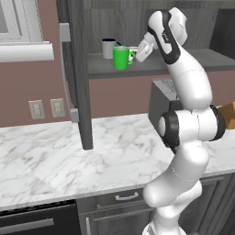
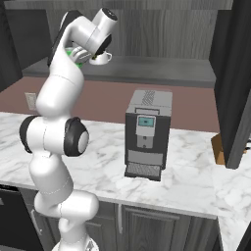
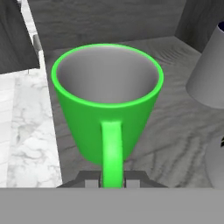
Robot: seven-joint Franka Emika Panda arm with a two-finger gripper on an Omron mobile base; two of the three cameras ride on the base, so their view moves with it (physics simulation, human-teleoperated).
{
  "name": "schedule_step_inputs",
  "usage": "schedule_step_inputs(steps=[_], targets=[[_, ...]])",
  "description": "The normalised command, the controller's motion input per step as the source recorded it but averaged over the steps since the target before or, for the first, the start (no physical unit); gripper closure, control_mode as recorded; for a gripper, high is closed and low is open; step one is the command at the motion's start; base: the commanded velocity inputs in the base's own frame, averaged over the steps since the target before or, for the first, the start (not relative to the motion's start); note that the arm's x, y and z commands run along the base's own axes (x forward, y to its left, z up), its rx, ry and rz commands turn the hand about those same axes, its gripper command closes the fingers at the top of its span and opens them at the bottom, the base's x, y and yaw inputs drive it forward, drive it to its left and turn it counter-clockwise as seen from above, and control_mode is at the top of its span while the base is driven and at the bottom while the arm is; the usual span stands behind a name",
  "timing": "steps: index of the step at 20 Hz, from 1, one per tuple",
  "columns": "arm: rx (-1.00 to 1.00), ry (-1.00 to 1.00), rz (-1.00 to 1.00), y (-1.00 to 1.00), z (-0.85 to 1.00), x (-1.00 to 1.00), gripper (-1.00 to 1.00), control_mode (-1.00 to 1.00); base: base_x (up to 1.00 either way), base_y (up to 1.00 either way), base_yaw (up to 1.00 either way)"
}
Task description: Pick the mug on the counter and place it in the cabinet with the handle facing the right, like the mugs already inside.
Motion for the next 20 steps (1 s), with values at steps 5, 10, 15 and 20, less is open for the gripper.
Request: schedule_step_inputs(steps=[5, 10, 15, 20], targets=[[0.0, 0.0, 0.01, 0.0, 0.0, 0.05, -1.0, -1.0, 0.0, 0.0, 0.0], [0.0, 0.0, 0.01, 0.0, 0.0, 0.12, -1.0, -1.0, 0.0, 0.0, 0.0], [0.0, 0.0, 0.0, -0.08, 0.0, 0.0, -1.0, -1.0, 0.0, 0.0, 0.0], [0.0, 0.0, -0.02, -0.05, 0.0, -0.19, -1.0, -1.0, 0.0, 0.0, 0.0]])
